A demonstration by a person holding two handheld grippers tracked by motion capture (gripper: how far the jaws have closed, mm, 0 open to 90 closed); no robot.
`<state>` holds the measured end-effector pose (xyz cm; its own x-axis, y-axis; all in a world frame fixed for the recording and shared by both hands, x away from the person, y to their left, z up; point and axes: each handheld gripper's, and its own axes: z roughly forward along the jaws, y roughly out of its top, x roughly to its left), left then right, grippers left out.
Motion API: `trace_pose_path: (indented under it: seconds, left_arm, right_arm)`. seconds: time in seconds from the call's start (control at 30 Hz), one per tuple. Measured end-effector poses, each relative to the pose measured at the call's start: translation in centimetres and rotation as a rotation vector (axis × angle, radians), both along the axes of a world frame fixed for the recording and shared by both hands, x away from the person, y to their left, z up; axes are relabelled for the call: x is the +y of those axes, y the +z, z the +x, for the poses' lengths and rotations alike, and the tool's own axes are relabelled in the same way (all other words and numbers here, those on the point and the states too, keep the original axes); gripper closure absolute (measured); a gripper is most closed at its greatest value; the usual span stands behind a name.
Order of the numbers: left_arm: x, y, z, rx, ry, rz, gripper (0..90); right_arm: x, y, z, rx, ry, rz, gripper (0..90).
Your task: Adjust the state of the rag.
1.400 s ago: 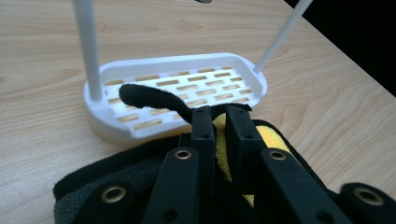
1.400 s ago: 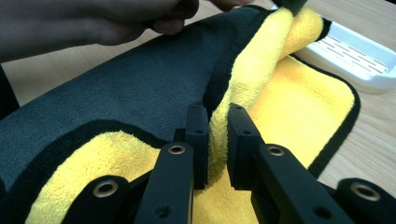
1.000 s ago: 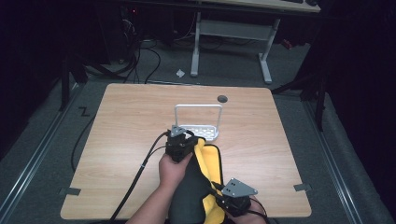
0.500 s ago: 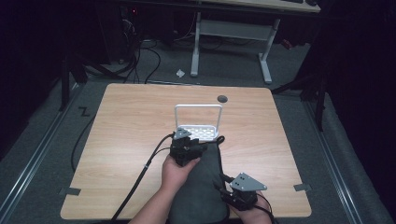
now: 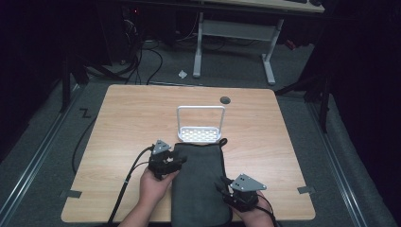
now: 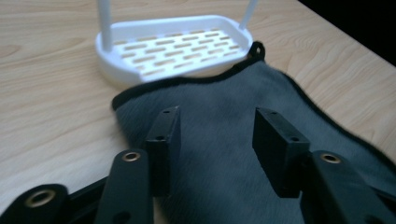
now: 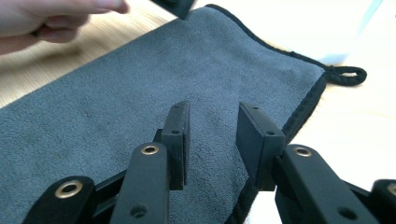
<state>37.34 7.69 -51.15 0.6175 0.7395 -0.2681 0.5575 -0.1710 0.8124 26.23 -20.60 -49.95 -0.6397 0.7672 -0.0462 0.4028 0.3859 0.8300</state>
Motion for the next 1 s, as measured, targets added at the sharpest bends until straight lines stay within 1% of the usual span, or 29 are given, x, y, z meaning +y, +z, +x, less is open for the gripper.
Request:
trace_pose_path:
  seconds: [0.03, 0.1, 0.17, 0.23, 0.3, 0.33, 0.37, 0.4, 0.43, 0.47, 0.5, 0.53, 0.6, 0.63, 0.7, 0.77, 0.83, 0.93, 1.0]
  left_arm:
    - [0.3, -0.1, -0.2, -0.001, -0.002, -0.002, 53.7]
    - [0.7, -0.1, -0.9, -0.017, -0.012, 0.014, 55.0]
    - [0.7, -0.2, -1.4, -0.025, -0.027, 0.027, 58.6]
    - [0.3, -0.2, -1.6, -0.023, -0.050, 0.032, 62.7]
    - [-0.1, -0.4, -1.7, -0.031, -0.073, 0.045, 71.2]
    - [-0.4, -0.5, -1.6, -0.038, -0.081, 0.061, 76.9]
    - [-0.7, -0.7, -1.5, -0.033, -0.086, 0.072, 79.5]
    - [-1.0, -1.0, -1.4, -0.020, -0.094, 0.082, 79.8]
    - [-1.2, -1.2, -1.3, -0.017, -0.099, 0.106, 79.8]
    - [-1.4, -1.4, -1.3, -0.019, -0.098, 0.129, 79.8]
    - [-1.5, -1.6, -1.2, -0.013, -0.099, 0.144, 79.8]
    - [-1.5, -1.8, -1.1, -0.006, -0.098, 0.155, 79.7]
    - [-1.5, -2.0, -1.1, 0.008, -0.104, 0.160, 78.9]
    - [-1.5, -2.1, -1.1, 0.008, -0.107, 0.158, 78.3]
    - [-1.4, -2.1, -1.3, 0.012, -0.113, 0.157, 77.1]
    - [-1.3, -2.1, -1.7, 0.022, -0.128, 0.153, 76.8]
    - [-1.4, -2.0, -2.4, 0.025, -0.149, 0.159, 75.6]
    - [-1.4, -2.0, -3.9, 0.025, -0.187, 0.165, 74.3]
    - [-1.5, -1.8, -4.4, 0.031, -0.202, 0.166, 72.7]
  right_arm:
    - [0.0, -0.1, 0.1, 0.005, -0.001, -0.003, 66.0]
    - [0.0, -0.3, 0.3, 0.009, -0.004, -0.006, 66.0]
    - [0.1, -0.6, 0.7, 0.021, -0.008, -0.010, 66.0]
    - [0.0, -0.7, 1.3, 0.027, -0.014, -0.011, 66.8]
    - [0.0, -0.7, 2.4, 0.044, -0.028, -0.008, 74.7]
    - [0.1, -0.7, 2.9, 0.049, -0.035, -0.013, 79.4]
    - [0.1, -0.6, 3.6, 0.057, -0.046, -0.015, 83.4]
    - [0.1, -0.6, 4.3, 0.070, -0.055, -0.012, 86.4]
    - [0.1, -0.7, 5.0, 0.077, -0.064, -0.018, 88.9]
    - [0.2, -0.9, 5.7, 0.089, -0.075, -0.032, 89.7]
    - [0.2, -1.1, 6.4, 0.095, -0.080, -0.050, 89.8]
    - [0.3, -1.6, 7.2, 0.111, -0.090, -0.069, 89.8]
    - [0.3, -2.2, 8.0, 0.132, -0.104, -0.088, 89.7]
    - [0.3, -2.6, 8.3, 0.152, -0.104, -0.099, 89.7]
    - [0.3, -2.7, 8.2, 0.152, -0.104, -0.099, 89.5]
    - [0.3, -2.6, 7.8, 0.150, -0.090, -0.113, 89.3]
    - [0.1, -2.5, 6.8, 0.153, -0.071, -0.120, 88.6]
    - [-0.2, -2.5, 5.4, 0.154, -0.051, -0.127, 87.3]
    - [-0.5, -2.5, 4.6, 0.148, -0.038, -0.127, 86.7]
